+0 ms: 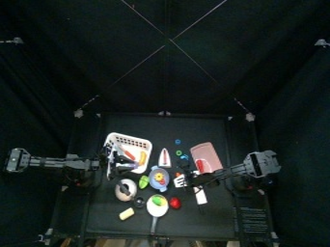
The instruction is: Grab corn
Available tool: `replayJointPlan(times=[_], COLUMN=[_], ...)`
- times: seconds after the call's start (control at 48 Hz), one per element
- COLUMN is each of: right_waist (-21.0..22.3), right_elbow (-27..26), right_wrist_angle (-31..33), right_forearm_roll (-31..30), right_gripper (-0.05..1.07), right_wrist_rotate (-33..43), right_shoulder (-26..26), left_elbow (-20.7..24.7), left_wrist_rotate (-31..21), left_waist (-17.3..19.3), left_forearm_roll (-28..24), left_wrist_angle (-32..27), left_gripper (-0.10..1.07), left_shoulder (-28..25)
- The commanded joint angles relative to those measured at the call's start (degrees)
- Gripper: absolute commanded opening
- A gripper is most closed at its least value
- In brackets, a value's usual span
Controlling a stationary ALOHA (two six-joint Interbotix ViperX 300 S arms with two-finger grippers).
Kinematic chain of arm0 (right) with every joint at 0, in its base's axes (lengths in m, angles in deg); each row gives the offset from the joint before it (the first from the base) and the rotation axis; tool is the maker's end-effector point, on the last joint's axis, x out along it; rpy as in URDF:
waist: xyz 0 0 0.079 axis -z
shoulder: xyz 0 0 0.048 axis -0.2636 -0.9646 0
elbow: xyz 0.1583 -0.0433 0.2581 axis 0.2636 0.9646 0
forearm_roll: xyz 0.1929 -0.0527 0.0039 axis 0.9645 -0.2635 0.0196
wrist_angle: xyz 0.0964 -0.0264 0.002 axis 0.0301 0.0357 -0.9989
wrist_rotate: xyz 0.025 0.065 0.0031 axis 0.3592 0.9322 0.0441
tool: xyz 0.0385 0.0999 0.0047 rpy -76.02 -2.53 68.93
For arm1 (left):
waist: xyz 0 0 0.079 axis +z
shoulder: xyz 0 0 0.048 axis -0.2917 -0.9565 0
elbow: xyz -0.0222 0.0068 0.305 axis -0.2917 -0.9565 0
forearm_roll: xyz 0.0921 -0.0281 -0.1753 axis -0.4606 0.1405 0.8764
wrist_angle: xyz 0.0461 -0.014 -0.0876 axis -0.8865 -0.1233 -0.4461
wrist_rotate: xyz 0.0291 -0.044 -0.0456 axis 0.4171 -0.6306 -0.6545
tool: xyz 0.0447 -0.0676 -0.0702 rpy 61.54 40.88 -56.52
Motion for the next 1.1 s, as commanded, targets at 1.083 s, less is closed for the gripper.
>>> replayJointPlan(times=[1.083], right_waist=[-10.5], right_elbow=[-10.9], right_wrist_angle=[-20.1], right_forearm_roll=[-29.0], right_gripper=[0.87], right_wrist_rotate=[-0.2], right_shoulder=[-5.6], left_elbow=[0.1], left_wrist_rotate=[0.0], left_waist=[0.4], left_forearm_roll=[0.1], left_wrist_angle=[0.4], left_gripper=[0.79], left_shoulder=[-0.1])
